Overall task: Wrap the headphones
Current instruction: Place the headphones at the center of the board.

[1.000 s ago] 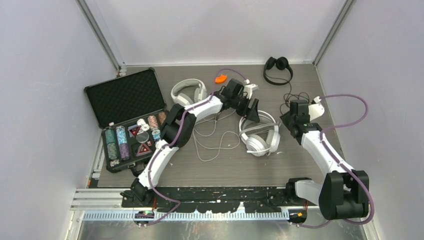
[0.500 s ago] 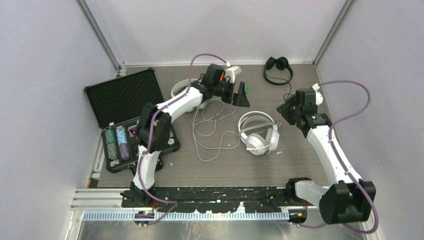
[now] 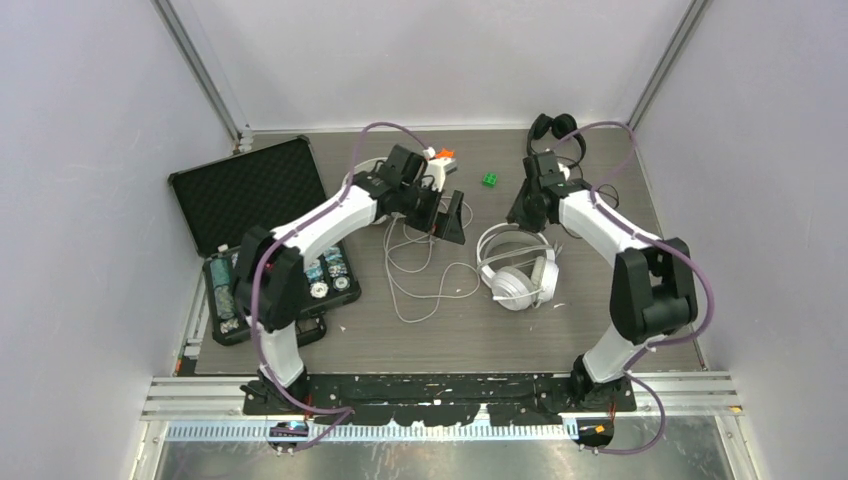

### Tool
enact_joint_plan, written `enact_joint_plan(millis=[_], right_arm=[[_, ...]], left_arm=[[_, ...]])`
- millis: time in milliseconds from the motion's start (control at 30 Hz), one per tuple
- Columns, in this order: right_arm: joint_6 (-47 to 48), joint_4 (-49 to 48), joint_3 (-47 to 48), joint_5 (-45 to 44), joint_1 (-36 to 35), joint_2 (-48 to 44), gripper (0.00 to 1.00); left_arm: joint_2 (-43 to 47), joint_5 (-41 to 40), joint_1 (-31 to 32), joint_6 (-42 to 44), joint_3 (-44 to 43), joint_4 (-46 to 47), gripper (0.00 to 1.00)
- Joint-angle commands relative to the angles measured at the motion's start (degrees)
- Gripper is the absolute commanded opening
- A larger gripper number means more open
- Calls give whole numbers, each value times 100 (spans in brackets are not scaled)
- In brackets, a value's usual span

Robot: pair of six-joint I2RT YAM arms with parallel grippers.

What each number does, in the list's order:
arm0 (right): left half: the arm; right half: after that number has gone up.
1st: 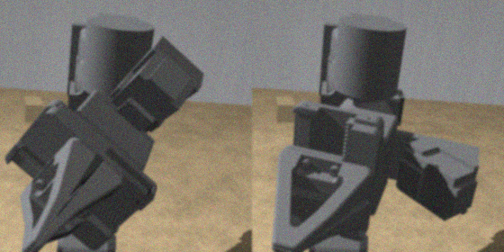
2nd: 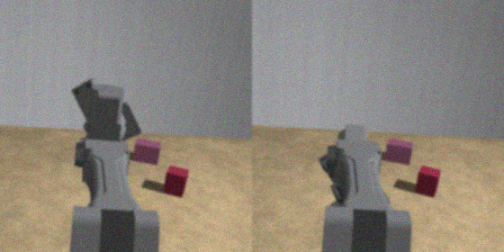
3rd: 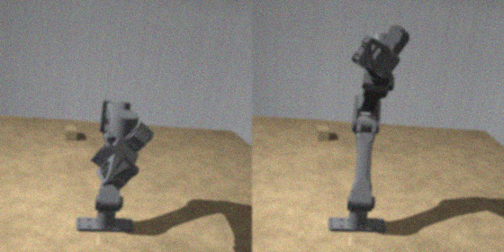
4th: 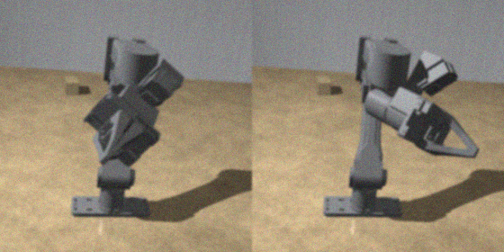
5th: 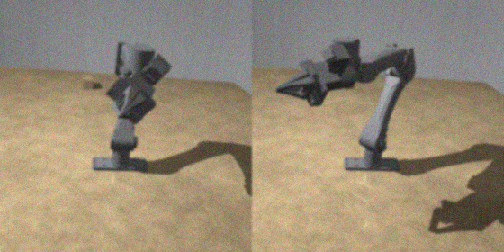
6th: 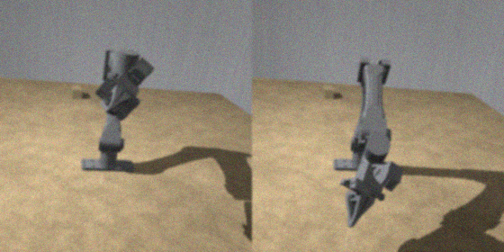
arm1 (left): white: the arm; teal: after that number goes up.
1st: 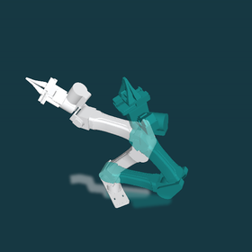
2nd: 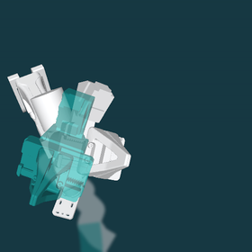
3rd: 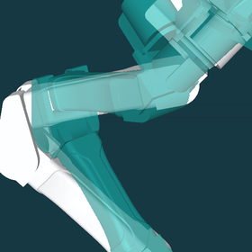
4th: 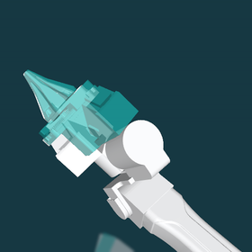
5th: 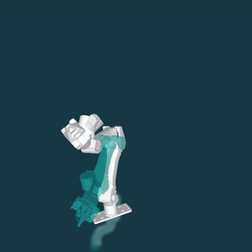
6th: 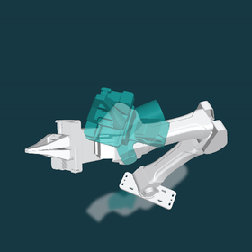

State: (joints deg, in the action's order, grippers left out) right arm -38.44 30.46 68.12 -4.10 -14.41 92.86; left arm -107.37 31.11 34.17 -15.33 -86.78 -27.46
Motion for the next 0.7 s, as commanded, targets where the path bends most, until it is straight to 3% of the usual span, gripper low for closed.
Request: enact_joint_plan(millis=[0, 233, 433, 667], right_arm=[[241, 278, 73, -637, 22, 274, 36], [205, 354, -499, -1451, 58, -104, 31], [42, 429, -986, -2119, 125, -435, 30], [-117, 430, -1484, -2615, 165, -1305, 32]], left_arm=[[1006, -319, 67, 429, 84, -1074, 100], [2129, -621, 117, 795, 416, -1864, 100], [2711, -782, 117, 769, 1155, -1574, 100], [2642, -2176, 119, 916, 1435, -1693, 100]])
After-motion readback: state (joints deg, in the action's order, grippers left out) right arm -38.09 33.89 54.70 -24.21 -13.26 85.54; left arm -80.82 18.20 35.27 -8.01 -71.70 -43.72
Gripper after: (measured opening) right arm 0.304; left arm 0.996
